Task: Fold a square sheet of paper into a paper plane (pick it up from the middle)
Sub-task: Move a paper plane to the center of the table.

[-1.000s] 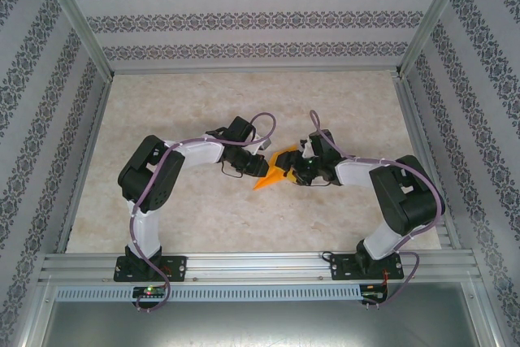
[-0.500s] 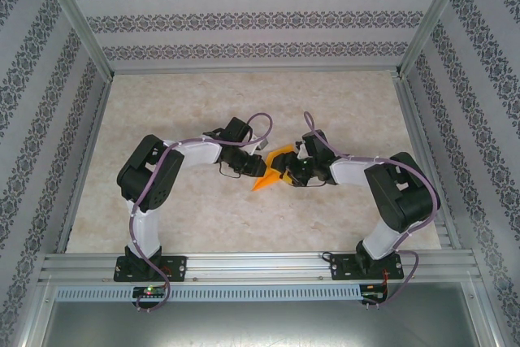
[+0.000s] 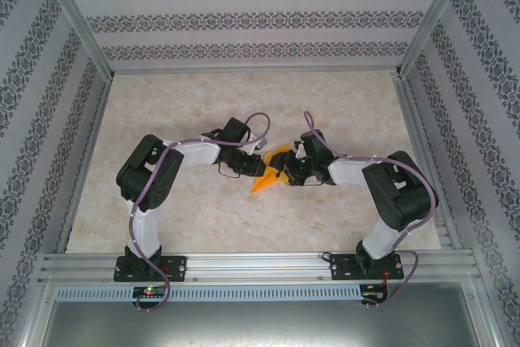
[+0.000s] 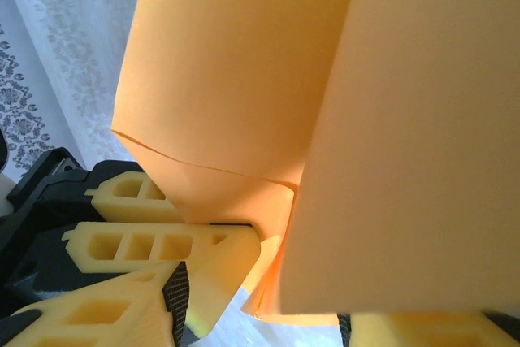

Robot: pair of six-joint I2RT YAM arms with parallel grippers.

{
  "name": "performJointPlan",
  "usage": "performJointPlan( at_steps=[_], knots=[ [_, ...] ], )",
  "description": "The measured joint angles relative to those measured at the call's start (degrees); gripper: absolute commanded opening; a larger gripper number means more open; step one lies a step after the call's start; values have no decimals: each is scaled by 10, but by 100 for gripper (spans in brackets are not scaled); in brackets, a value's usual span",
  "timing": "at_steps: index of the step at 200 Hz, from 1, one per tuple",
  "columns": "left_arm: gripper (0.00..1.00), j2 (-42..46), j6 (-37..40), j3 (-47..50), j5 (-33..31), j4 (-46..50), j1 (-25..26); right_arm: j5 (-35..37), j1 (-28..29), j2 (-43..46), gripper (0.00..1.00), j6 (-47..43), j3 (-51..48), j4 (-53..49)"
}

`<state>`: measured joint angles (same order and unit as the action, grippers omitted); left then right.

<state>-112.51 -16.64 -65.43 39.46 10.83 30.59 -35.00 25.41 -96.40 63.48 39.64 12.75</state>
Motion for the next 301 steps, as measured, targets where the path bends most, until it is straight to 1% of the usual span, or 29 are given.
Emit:
performJointPlan(
  at_steps=[23,62,126,181,236,301],
  knots=[
    [5,1,-11,11,10,-9,-3,3,0,1,53,5,0,-3],
    [0,1,-28,19,29,-25,-7,14,11,10,55,9,0,-14],
    [0,6,-63,30,66,-56,-17,28,19,24,53,11,-4,-27],
    [0,8,-76,31,77,-67,-19,39,18,48,55,4,-8,-61],
    [0,9,-81,39,86,-75,-21,46,17,48,57,-14,-8,-91],
    [0,9,-90,40,95,-84,-22,41,19,44,54,-5,-8,-57]
  ],
)
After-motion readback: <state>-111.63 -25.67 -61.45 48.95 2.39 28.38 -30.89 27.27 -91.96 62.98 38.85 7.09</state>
